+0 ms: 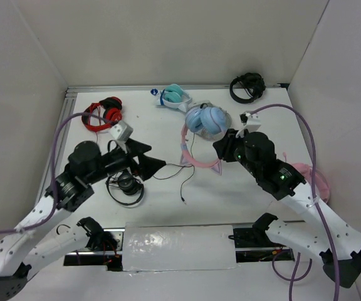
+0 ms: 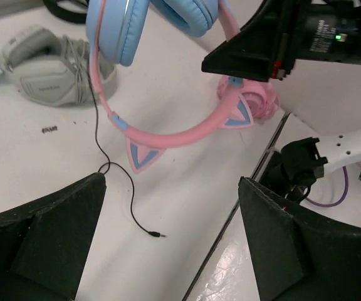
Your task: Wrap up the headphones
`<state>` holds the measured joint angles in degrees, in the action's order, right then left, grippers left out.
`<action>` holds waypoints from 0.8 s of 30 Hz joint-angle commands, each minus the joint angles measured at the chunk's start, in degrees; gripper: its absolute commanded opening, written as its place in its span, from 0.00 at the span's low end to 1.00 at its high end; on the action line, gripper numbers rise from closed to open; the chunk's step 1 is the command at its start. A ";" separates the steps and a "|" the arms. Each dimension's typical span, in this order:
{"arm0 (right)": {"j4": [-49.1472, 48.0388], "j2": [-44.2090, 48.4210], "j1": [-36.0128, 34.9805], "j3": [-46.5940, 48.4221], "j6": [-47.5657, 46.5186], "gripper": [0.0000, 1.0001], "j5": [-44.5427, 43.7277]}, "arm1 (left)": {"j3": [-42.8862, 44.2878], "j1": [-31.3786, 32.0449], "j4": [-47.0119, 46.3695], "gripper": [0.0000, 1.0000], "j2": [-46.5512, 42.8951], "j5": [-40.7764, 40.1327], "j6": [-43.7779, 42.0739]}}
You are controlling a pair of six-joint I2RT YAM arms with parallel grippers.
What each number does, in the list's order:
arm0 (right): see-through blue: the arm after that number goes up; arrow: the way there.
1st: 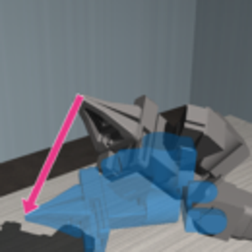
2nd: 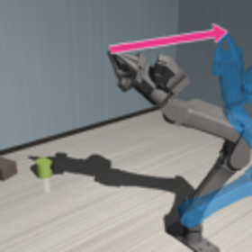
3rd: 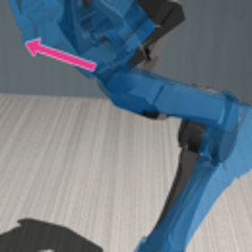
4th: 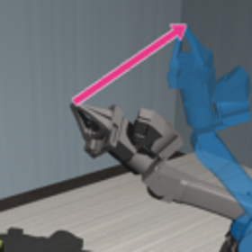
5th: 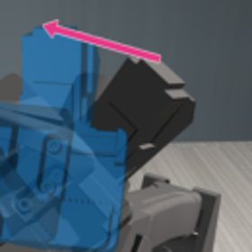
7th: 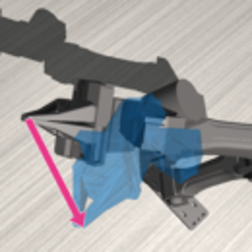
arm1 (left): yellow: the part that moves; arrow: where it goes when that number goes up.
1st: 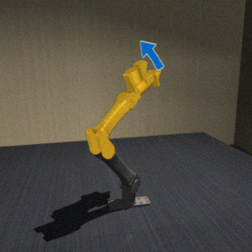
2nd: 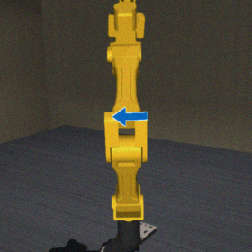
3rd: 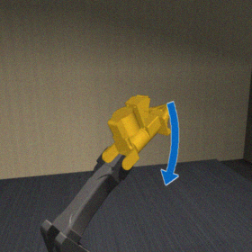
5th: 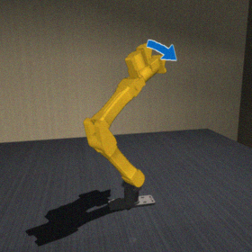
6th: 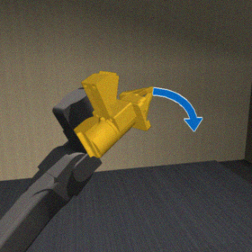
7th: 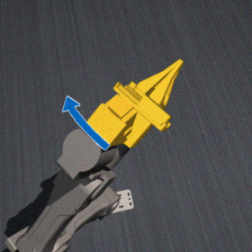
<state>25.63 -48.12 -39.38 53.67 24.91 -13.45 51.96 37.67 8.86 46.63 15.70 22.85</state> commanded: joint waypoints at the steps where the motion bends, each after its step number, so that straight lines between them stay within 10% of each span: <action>1: -10.23 3.47 3.77 1.18 4.18 0.00 2.71 | -3.44 -0.05 -1.40 0.99 -5.84 -2.86 1.49; 11: -11.04 3.56 11.25 11.62 7.79 0.00 21.27 | -8.36 -3.83 -8.31 0.99 5.03 -7.27 1.51; 18: -8.92 1.01 11.34 22.52 9.19 0.00 26.81 | -15.13 -4.80 -37.47 0.99 14.18 12.32 -10.62; 24: -3.75 -5.40 11.43 35.09 8.76 0.00 37.17 | -12.41 -4.80 -41.46 0.99 23.23 13.74 -13.09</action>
<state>24.71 -51.46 -28.34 82.35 32.82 16.12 37.08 33.15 -22.70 67.88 25.78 13.61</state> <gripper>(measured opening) 0.378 0.993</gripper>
